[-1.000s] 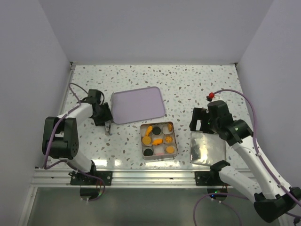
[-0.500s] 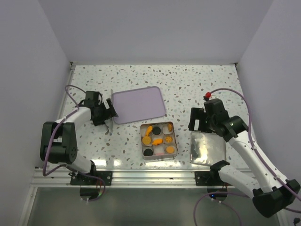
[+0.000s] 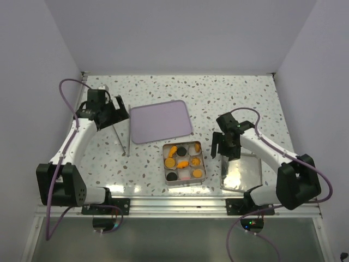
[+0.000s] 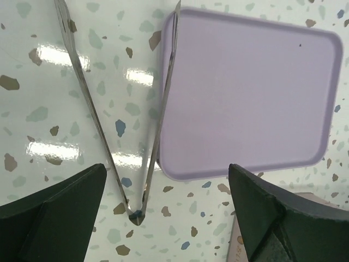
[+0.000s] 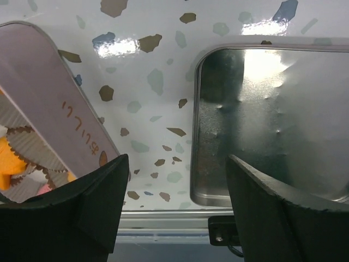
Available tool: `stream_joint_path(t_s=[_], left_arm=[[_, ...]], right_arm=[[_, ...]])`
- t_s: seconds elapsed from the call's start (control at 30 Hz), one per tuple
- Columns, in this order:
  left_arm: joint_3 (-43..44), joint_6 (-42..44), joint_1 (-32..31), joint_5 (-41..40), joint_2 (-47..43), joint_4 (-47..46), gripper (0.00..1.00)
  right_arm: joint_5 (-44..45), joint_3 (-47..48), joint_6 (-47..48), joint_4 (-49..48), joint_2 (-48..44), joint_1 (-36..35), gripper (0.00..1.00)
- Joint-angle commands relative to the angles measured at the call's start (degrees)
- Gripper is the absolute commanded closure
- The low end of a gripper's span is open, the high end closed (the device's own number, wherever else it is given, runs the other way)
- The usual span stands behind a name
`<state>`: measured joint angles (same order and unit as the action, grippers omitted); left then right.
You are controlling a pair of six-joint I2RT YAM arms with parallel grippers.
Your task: Pack the cookies
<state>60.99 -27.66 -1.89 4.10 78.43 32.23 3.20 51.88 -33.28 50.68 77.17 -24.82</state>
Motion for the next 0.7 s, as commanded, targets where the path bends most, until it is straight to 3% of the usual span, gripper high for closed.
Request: stream_joint_path(t_s=[0.0,0.13,0.33,0.47,0.5,0.57,0.67], left_arm=[[3.3,3.1,0.5,-1.6,-3.3,5.6,0.0],[4.1,3.5,0.5,-0.8,-5.3,7.3,0.0],[4.0,5.1,0.5,-1.2,-5.9,8.7,0.0],[4.6,5.4,0.5,-1.2,-6.2,9.3,0.0],[4.8,5.3,0.5,-1.1,-6.2,9.3,0.0],[6.0,5.2,0.5,-0.8,-6.1,9.4,0.0],[8.3,5.0,0.5,-0.2,-6.0,9.9,0.0]], right_arm=[[0.0,-0.9,-3.5,-2.9,2.9,-0.3,0.26],[0.3,-2.7,-5.4,-4.5,7.4,-0.3,0.46],[0.0,-5.6,-7.1,-7.8,13.2,-0.3,0.65],[1.1,-4.7,-7.1,-7.2,12.9,-0.3,0.81],[1.5,-4.2,-6.9,-6.6,12.6,-0.3,0.91],[3.0,-2.2,-6.6,-5.0,11.3,-0.3,0.99],[5.3,3.0,-5.0,-0.9,9.9,-0.4,1.0]])
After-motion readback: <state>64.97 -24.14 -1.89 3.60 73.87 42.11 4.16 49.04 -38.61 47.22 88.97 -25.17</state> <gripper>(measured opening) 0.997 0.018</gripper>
